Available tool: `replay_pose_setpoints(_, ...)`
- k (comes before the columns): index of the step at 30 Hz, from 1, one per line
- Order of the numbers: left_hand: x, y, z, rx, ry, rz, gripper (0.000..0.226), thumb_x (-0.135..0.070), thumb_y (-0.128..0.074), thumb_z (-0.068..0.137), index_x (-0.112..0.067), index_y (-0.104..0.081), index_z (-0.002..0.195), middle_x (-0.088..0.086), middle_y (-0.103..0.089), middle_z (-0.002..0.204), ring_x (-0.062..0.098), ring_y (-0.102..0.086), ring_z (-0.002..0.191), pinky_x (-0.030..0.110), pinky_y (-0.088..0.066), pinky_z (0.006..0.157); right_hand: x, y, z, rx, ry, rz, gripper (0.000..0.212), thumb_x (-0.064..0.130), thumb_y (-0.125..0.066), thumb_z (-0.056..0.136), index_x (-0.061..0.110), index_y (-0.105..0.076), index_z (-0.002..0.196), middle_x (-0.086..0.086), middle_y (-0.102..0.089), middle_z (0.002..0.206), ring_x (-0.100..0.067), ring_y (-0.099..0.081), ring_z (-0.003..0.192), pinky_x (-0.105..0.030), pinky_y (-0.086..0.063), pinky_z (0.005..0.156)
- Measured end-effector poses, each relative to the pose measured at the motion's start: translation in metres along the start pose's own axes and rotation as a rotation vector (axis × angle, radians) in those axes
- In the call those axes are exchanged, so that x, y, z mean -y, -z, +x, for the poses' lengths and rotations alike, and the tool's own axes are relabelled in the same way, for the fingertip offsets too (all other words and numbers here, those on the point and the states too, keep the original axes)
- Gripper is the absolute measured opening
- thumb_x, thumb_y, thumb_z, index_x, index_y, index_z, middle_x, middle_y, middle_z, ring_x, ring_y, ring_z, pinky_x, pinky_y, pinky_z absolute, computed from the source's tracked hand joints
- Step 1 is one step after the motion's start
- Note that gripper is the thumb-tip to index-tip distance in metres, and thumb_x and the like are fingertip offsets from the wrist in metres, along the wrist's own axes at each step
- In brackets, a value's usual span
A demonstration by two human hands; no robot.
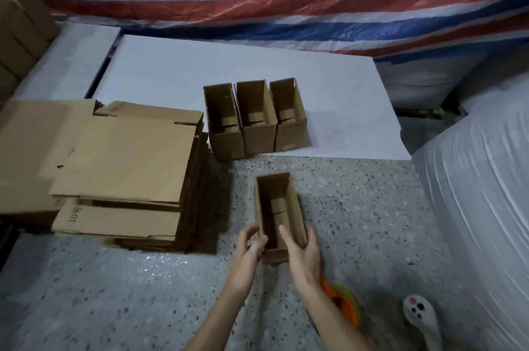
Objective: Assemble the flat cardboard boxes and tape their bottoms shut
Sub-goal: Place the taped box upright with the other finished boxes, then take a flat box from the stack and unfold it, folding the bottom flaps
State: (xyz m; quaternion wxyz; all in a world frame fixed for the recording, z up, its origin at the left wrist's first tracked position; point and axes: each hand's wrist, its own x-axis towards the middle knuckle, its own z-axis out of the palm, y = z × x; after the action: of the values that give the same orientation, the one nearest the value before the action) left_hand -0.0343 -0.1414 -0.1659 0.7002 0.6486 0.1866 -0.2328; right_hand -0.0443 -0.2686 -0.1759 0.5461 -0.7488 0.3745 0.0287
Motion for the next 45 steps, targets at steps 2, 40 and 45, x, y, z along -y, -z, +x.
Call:
replay_pose_setpoints(2, -0.013, -0.014, 0.011, 0.051, 0.022, 0.002, 0.023, -0.024, -0.059, 0.099, -0.024, -0.056, 0.122, 0.0, -0.063, 0.118, -0.002, -0.065, 0.094, 0.011, -0.05, 0.069, -0.007, 0.0, 0.011, -0.142, -0.078, 0.091, 0.05, 0.031, -0.066, 0.091, 0.033, -0.053, 0.14, 0.0, -0.06, 0.131, -0.016, -0.055, 0.11, -0.036, -0.048, 0.092)
replay_pose_setpoints(40, -0.18, 0.081, 0.014, -0.384, -0.718, 0.513, 0.036, -0.043, -0.064, 0.081, -0.031, -0.066, 0.115, -0.016, -0.063, 0.114, 0.008, -0.059, 0.111, 0.034, -0.053, 0.089, 0.173, 0.045, 0.188, -0.33, 0.026, 0.45, 0.011, 0.024, -0.056, 0.098, 0.021, -0.067, 0.098, 0.002, -0.071, 0.105, -0.017, -0.068, 0.101, -0.037, -0.056, 0.087)
replay_pose_setpoints(45, -0.184, 0.114, 0.019, -0.646, -0.242, 1.023, 0.085, -0.063, -0.071, 0.077, -0.046, -0.031, 0.15, 0.001, -0.02, 0.163, 0.035, -0.017, 0.149, 0.063, -0.016, 0.118, 0.158, -0.013, 0.065, 0.128, 0.05, 0.444, 0.013, 0.021, -0.058, 0.1, 0.019, -0.069, 0.104, -0.001, -0.076, 0.093, -0.017, -0.072, 0.083, -0.033, -0.056, 0.076)
